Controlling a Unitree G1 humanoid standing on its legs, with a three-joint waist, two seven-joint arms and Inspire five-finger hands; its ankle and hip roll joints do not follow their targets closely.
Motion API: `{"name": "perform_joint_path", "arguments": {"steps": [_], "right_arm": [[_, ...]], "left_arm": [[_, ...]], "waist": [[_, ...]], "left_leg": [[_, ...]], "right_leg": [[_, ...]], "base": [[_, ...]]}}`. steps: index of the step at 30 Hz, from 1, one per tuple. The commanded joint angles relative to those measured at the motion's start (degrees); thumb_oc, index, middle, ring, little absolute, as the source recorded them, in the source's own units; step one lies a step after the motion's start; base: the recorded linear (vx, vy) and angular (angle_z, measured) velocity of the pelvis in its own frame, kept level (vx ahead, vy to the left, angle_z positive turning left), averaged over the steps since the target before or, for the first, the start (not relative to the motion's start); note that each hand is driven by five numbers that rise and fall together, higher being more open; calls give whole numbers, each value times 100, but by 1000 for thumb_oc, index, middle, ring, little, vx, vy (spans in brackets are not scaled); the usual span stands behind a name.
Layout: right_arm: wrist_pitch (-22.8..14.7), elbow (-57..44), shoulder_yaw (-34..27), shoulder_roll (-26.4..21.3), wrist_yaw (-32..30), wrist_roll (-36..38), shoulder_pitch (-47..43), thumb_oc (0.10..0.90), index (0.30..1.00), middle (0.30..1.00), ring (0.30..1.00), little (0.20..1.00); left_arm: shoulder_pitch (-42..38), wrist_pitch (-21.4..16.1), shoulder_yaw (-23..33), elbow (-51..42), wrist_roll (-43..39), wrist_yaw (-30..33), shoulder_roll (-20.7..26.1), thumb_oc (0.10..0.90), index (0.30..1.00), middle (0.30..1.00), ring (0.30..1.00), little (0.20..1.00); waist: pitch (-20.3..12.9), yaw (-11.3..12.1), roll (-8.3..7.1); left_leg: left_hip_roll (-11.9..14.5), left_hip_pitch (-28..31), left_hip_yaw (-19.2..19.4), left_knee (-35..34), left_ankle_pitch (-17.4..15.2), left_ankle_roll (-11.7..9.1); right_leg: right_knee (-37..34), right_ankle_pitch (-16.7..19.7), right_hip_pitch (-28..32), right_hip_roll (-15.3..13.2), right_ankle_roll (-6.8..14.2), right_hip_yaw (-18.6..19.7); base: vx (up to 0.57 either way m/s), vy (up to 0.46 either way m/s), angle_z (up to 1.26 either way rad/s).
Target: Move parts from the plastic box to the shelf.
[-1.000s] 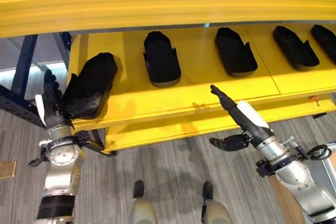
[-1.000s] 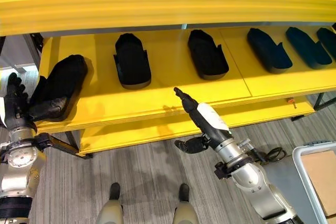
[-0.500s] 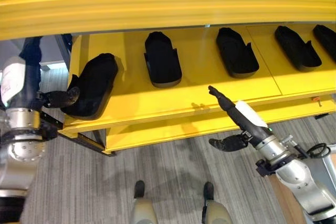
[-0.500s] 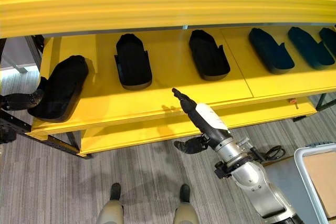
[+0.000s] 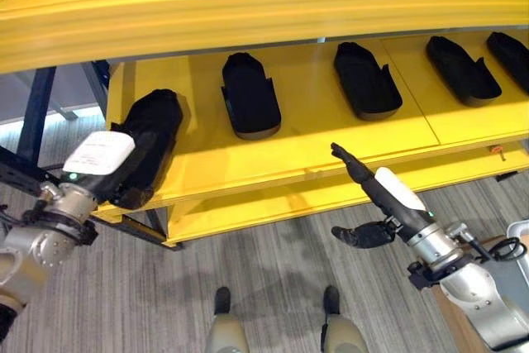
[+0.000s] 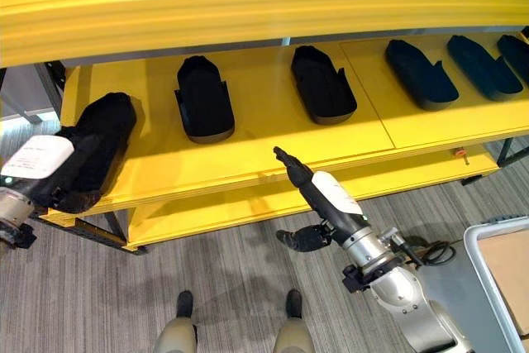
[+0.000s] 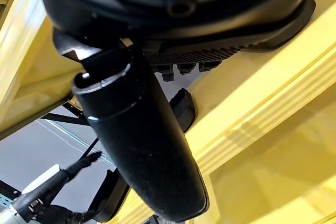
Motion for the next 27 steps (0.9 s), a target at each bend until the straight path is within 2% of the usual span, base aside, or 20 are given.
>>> {"name": "perform_joint_path", "arguments": {"steps": [1,8,19,27], "right_arm": [[-638,-349,-419,-57,-378,407,-191,900,1000,1000,1000,1000],[-626,-340,-479,-60,-405,393,-182,900,1000,1000,1000,1000],[-557,-338,-475,-44,-383,385,-291,900,1000,1000,1000,1000],[-513,-334,-412,-48,-372,388,-441,900,1000,1000,1000,1000]], "left_arm": [[-502,-122,188,310,0,193,360,900,1000,1000,1000,1000],[-644,-40,39,688,24,124,242,900,1000,1000,1000,1000],[-747,266,274,1334,42,235,-70,900,1000,1000,1000,1000],[-1011,472,472,1631,-3,555,-344,900,1000,1000,1000,1000]], "waist": [[-392,-112,-139],[-320,-122,-166],[-256,-107,-174],[-226,-96,-216]], "left_leg": [[-6,-358,-95,193,81,235],[11,-408,-104,234,88,234],[21,-480,-109,280,95,229],[18,-531,-117,311,100,235]], "right_leg": [[521,-445,4,-142,9,-63],[560,-436,-63,-125,2,-33],[610,-431,-143,-107,-25,2],[639,-425,-193,-105,-35,7]], "base": [[0,0,0],[0,0,0],[0,0,0],[0,0,0]]}}
